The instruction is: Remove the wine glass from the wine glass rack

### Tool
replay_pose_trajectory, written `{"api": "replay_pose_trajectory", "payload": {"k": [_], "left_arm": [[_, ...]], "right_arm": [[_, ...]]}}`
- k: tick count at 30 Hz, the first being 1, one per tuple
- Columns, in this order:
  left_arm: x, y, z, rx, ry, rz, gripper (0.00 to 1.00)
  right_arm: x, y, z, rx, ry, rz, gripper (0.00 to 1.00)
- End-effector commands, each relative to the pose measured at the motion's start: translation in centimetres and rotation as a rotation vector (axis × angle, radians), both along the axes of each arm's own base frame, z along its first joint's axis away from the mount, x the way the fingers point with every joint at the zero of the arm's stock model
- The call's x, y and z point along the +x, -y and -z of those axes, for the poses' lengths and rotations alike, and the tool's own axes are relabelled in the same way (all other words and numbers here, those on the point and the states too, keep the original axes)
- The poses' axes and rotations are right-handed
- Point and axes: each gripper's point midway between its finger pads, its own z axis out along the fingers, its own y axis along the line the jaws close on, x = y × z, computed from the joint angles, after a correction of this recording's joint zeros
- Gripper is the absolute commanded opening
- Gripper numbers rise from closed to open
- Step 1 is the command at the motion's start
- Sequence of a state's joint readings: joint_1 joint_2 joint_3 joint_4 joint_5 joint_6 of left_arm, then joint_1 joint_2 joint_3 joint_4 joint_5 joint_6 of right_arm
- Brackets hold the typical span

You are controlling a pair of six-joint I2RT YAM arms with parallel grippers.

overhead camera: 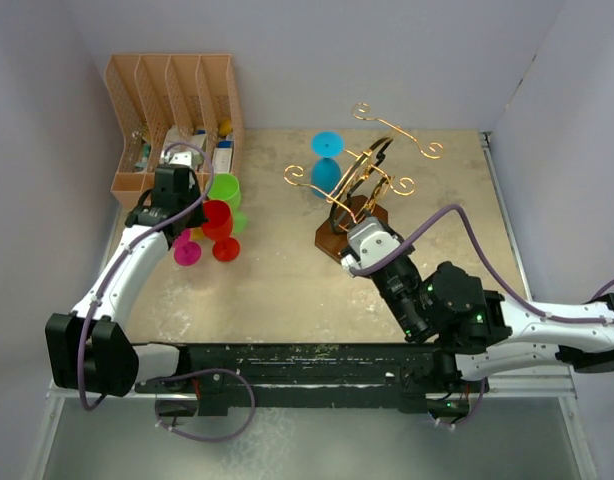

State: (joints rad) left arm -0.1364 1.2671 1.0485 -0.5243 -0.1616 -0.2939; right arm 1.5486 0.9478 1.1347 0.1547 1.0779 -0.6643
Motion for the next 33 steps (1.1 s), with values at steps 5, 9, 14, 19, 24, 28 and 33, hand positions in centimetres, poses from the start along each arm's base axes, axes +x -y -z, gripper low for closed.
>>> {"api": "replay_pose_trajectory", "payload": {"k": [5, 9, 14, 19, 24, 28, 33], "left_arm": [[0.6, 0.3, -0.6, 0.01, 0.016, 0.019, 0.13], [0.5, 0.2, -0.4, 0.014, 0.004, 0.019, 0.28], [0.3, 0.4, -0.9, -0.003, 0.02, 0.022, 0.45], [0.0, 0.9, -2.0, -0.031, 0.059, 0.039, 0.48], [-0.6, 1.1, -4.2, -0.057, 0.148, 0.047, 0.49], [-1.3, 0.9, -6.7, -0.07, 0.25, 0.041, 0.5], [-2.8, 1.1, -10.3, -0.113, 0.407, 0.052, 0.5]], "right_arm": [[0.0, 0.8, -1.4, 0.088, -0.006, -0.008, 0.33], [0.0, 0.9, -1.6, 0.096, -0.009, -0.012, 0.33], [0.0, 1.1, -1.9, 0.11, -0.016, -0.016, 0.33], [0.0, 0.9, -1.9, 0.109, -0.018, -0.019, 0.34], [0.0, 0.4, -1.8, 0.097, -0.02, -0.019, 0.34], [0.1, -0.2, -1.6, 0.087, -0.019, -0.02, 0.34], [1.1, -0.8, -2.2, 0.12, -0.047, -0.028, 0.35]]}}
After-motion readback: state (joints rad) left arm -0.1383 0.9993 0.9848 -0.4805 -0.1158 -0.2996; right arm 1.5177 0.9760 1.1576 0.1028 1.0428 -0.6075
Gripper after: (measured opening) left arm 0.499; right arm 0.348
